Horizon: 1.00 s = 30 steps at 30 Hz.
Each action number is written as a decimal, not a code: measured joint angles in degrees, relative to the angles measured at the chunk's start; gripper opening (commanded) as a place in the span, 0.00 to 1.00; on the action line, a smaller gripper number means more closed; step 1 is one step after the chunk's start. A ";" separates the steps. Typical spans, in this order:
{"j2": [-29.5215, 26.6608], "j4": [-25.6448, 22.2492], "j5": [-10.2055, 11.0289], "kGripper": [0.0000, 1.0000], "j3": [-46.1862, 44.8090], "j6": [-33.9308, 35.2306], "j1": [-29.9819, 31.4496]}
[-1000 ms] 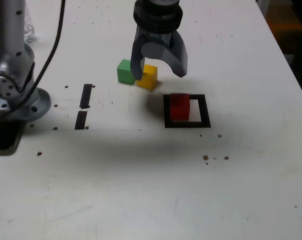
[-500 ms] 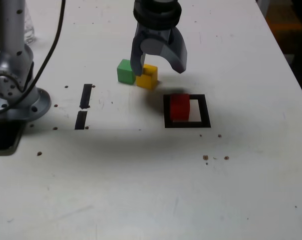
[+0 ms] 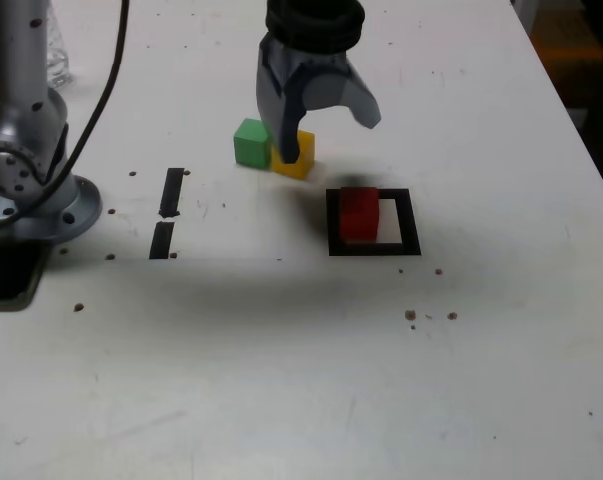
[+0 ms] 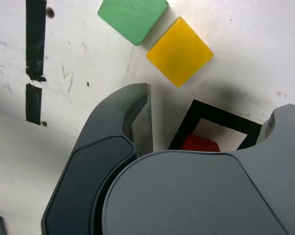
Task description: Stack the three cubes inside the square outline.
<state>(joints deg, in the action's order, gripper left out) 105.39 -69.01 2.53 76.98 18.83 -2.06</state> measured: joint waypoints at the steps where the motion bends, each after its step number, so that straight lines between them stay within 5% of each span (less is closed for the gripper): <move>1: 0.08 0.04 -0.01 0.89 0.01 2.07 0.00; 12: 0.43 3.58 0.02 0.84 0.00 16.88 -0.67; 20: -0.16 1.60 1.79 0.84 -1.60 26.14 -1.25; 30: -2.74 1.38 -5.79 0.84 -7.25 32.32 -3.17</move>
<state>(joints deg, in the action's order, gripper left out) 102.65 -67.63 -3.25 69.73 51.16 -5.23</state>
